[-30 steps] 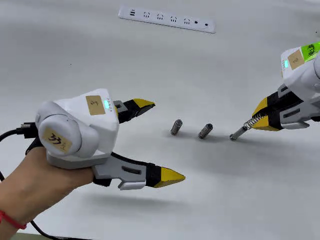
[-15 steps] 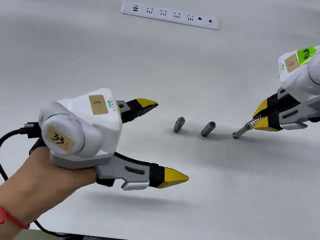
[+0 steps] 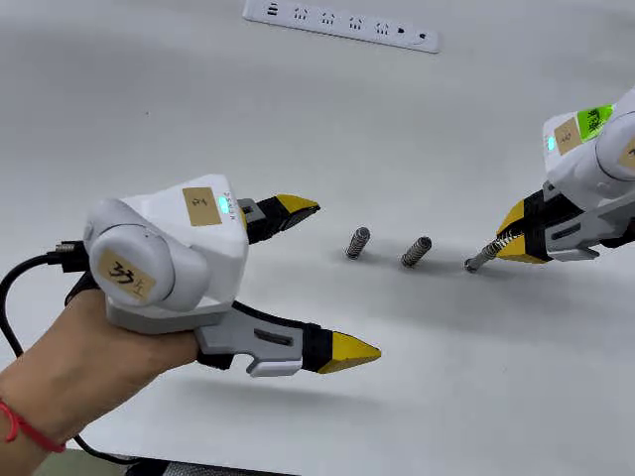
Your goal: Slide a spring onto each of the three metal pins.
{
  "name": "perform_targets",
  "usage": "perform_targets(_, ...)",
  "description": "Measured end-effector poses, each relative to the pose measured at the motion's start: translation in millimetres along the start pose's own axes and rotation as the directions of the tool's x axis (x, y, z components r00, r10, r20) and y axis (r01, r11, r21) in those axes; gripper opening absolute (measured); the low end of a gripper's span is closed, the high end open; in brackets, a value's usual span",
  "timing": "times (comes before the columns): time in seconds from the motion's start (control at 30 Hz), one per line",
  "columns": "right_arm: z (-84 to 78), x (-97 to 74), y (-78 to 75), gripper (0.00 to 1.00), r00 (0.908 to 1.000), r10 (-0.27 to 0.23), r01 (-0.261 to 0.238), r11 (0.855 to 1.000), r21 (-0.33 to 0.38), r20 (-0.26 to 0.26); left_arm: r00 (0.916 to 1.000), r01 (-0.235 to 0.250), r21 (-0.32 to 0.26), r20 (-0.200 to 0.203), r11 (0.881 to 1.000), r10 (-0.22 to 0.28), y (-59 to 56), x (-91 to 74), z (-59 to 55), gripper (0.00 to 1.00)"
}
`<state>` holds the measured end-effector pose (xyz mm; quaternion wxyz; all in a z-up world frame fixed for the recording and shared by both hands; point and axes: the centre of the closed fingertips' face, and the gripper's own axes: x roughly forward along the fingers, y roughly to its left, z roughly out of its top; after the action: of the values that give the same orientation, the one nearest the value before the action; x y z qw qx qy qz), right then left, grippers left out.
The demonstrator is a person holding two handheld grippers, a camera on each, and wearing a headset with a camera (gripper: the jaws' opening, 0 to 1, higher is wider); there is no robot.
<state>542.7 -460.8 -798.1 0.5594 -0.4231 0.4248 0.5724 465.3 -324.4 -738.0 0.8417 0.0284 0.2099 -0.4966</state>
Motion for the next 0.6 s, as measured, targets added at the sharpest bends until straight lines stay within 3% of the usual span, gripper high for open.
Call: perform_targets(0.6, -5.1, 25.4, 0.9, 0.12, 0.9995, -0.030, 0.030, 1.000, 0.009, 0.012, 1.0000, 0.002, -0.003, -0.001, 1.000, -0.002, -0.9, 1.9, -0.7, 0.89)
